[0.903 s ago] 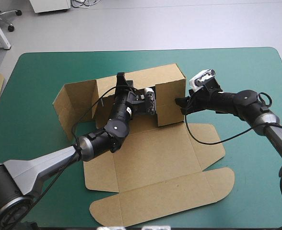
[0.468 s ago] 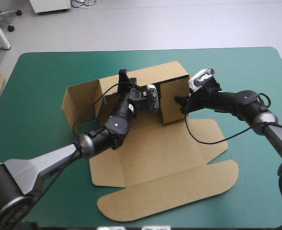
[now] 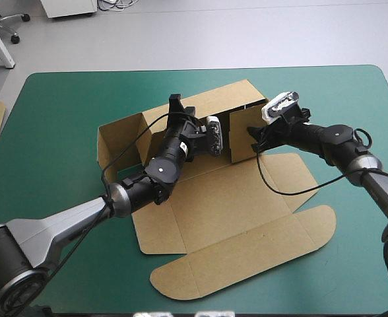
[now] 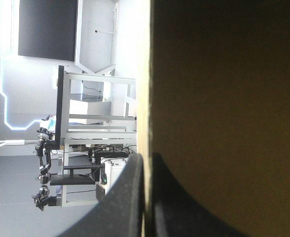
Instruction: Fold the box
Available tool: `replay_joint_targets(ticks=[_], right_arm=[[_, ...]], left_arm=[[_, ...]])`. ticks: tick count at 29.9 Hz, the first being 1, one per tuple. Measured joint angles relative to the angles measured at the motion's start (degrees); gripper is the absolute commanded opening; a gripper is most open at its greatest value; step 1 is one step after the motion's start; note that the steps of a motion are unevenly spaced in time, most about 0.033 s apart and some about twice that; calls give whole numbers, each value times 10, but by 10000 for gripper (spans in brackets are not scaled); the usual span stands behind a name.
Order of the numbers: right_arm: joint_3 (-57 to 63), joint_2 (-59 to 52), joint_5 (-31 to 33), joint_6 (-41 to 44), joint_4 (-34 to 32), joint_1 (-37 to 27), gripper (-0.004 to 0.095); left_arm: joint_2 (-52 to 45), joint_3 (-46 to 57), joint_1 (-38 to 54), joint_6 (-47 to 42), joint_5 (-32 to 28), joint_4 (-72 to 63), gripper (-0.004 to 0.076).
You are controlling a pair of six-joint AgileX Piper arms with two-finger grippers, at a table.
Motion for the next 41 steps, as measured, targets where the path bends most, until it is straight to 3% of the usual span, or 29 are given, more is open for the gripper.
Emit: replay_joint_targets(ticks=[12, 24, 34, 38, 41], right_arm=[[0, 0, -52, -26, 5, -1, 619], [-67, 62, 42, -41, 7, -28, 620], [-94, 85, 52, -66, 19, -29, 618], [-94, 87, 51, -69, 29, -29, 532], [-94, 91, 57, -69, 31, -29, 377]], left_arm=[[0, -3, 0, 0, -1, 0, -15], [1, -3, 0, 0, -4, -1, -15], [7, -4, 0, 2, -32, 8, -15], [10, -6, 0, 2, -30, 11, -15], [11, -6, 0, 2, -32, 11, -15]])
